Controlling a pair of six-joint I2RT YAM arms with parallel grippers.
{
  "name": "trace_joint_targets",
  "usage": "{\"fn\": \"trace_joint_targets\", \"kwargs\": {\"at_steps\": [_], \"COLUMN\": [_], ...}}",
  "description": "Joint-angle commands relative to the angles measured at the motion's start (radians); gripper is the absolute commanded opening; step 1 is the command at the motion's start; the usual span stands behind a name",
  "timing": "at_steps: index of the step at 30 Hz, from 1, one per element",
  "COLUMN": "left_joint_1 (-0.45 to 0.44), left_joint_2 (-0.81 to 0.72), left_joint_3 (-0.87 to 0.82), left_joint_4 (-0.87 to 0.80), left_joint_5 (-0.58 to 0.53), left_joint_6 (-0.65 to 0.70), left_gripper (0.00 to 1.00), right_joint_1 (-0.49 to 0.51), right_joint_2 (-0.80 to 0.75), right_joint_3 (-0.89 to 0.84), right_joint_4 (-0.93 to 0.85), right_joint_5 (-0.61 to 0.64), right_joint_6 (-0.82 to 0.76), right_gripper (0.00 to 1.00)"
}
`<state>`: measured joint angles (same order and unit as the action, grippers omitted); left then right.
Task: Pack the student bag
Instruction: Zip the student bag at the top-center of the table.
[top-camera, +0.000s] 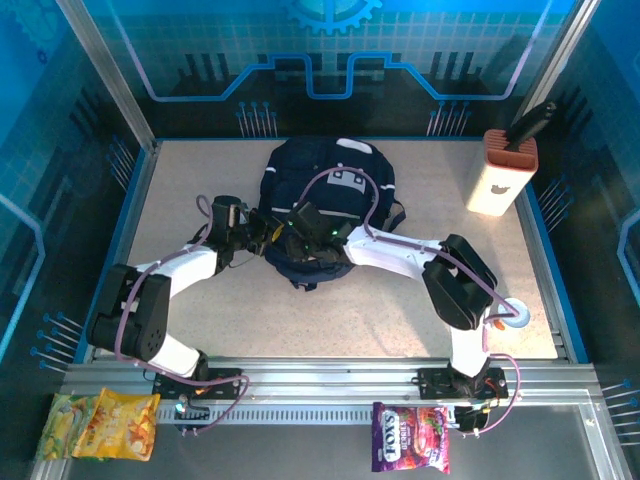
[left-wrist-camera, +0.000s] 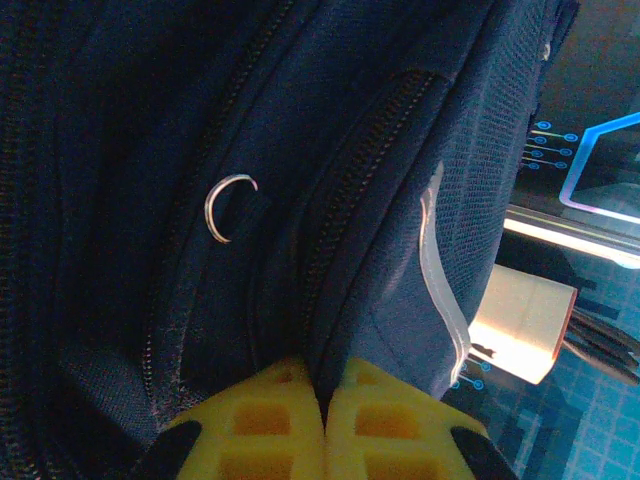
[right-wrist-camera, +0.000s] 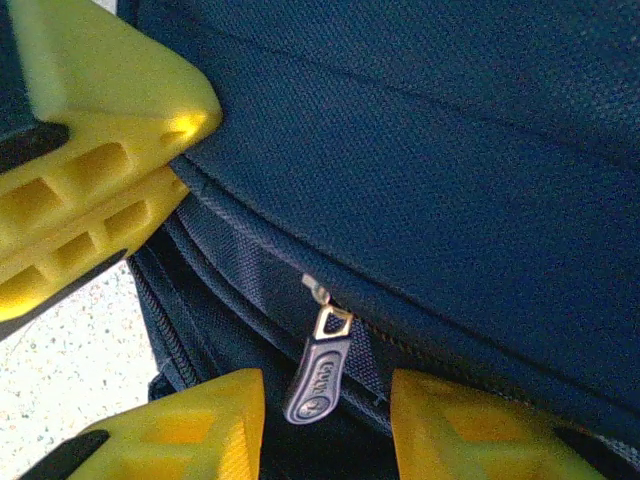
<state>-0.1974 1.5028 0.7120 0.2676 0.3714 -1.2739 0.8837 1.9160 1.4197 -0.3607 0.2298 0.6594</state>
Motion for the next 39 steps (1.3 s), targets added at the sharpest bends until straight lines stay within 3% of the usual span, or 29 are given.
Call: {"fn": "trace_joint_targets", "kwargs": {"at_steps": [1, 10, 17, 24, 32, 39], "left_joint_1": [-0.004, -0.008, -0.007, -0.002, 0.019, 0.027], "left_joint_2": [-0.048, -0.058, -0.067, -0.058, -0.042, -0.041], "left_joint_3": [0.033, 0.028, 0.035, 0.040, 0.034, 0.073], "left_joint_4": [0.033, 0.033, 0.010, -0.004, -0.019, -0.145], "left_joint_5": [0.044, 0.040, 0.025, 0.013, 0.006, 0.016], "left_joint_6": [0.025, 0.024, 0.039, 0.056, 0.085, 0.200], "left_gripper": [0.00, 0.00, 0.00, 0.00, 0.00, 0.00], "right_joint_1": [0.009, 0.004, 0.007, 0.003, -0.048, -0.137], "right_joint_2": [0.028, 0.054, 0.045, -0.072, -0.319, -0.434], "right_joint_3": [0.049, 0.111, 0.110, -0.031, -0.313, -0.385], "right_joint_4": [-0.041, -0.125, -0.200, -0.194, -0.112, -0.021], "right_joint_5": [0.029, 0.117, 0.188, 0.256, 0.346, 0.129], "right_joint_6": [0.044, 0.121, 0.131, 0.109, 0.071, -0.207], "right_gripper": [0.39, 0.40, 0.15, 0.04, 0.00, 0.00]}}
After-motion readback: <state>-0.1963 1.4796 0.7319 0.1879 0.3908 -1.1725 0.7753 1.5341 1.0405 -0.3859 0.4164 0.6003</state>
